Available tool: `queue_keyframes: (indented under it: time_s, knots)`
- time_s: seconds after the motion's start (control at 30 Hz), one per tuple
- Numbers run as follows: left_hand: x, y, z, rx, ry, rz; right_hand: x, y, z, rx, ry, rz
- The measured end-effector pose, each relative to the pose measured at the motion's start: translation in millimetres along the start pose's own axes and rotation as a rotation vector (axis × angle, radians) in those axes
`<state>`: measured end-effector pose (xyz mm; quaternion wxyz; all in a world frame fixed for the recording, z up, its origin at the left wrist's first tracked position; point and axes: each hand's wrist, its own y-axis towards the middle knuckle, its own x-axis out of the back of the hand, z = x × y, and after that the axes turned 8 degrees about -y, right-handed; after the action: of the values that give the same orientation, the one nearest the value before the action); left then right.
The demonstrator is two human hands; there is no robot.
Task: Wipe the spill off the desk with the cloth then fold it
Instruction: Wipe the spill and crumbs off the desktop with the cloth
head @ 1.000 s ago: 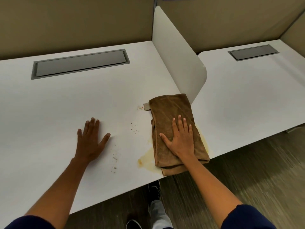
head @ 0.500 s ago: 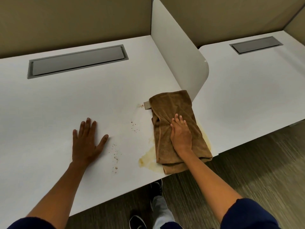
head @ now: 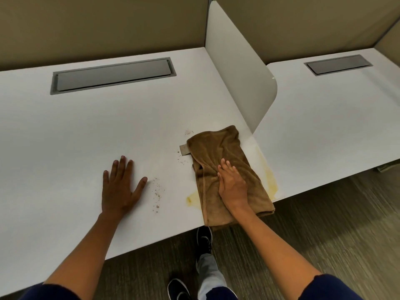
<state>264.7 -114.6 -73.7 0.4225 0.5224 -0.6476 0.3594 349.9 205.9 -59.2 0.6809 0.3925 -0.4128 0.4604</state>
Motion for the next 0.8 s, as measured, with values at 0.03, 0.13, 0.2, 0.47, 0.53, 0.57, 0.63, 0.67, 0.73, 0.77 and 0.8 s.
queue_keyframes:
  time_s: [0.03, 0.13, 0.2, 0.47, 0.53, 0.57, 0.63, 0.67, 0.73, 0.77, 0.8]
  knots:
    - [0, -4, 1, 0.002, -0.005, 0.001, 1, -6, 3, 0.009, 0.000, 0.007]
    - [-1, -15, 1, 0.003, -0.018, -0.001, 1, -25, 14, 0.023, 0.004, 0.029]
    - [-2, -22, 1, 0.001, -0.024, -0.007, 0, -37, 21, 0.008, 0.027, 0.058]
    - [-5, -27, 2, 0.001, -0.035, -0.006, -15, -58, 49, -0.022, -0.194, 0.157]
    - [-6, -27, 3, 0.000, -0.045, -0.015, -16, -54, 49, -0.045, -0.212, 0.133]
    - [-6, -27, 3, 0.001, -0.052, -0.020, -17, -53, 48, -0.055, -0.219, 0.120]
    - [-7, -27, 4, 0.004, -0.059, -0.027, -18, -52, 48, -0.093, -0.205, 0.085]
    - [-8, -27, 4, 0.005, -0.059, -0.029, -18, -51, 49, -0.117, -0.194, 0.062]
    - [-9, -26, 5, 0.005, -0.051, -0.029, -19, -48, 50, -0.151, -0.217, 0.008]
    - [-9, -26, 5, 0.004, -0.046, -0.030, -19, -46, 50, -0.157, -0.241, -0.019]
    - [-9, -26, 5, 0.005, -0.043, -0.031, -19, -43, 50, -0.155, -0.264, -0.040]
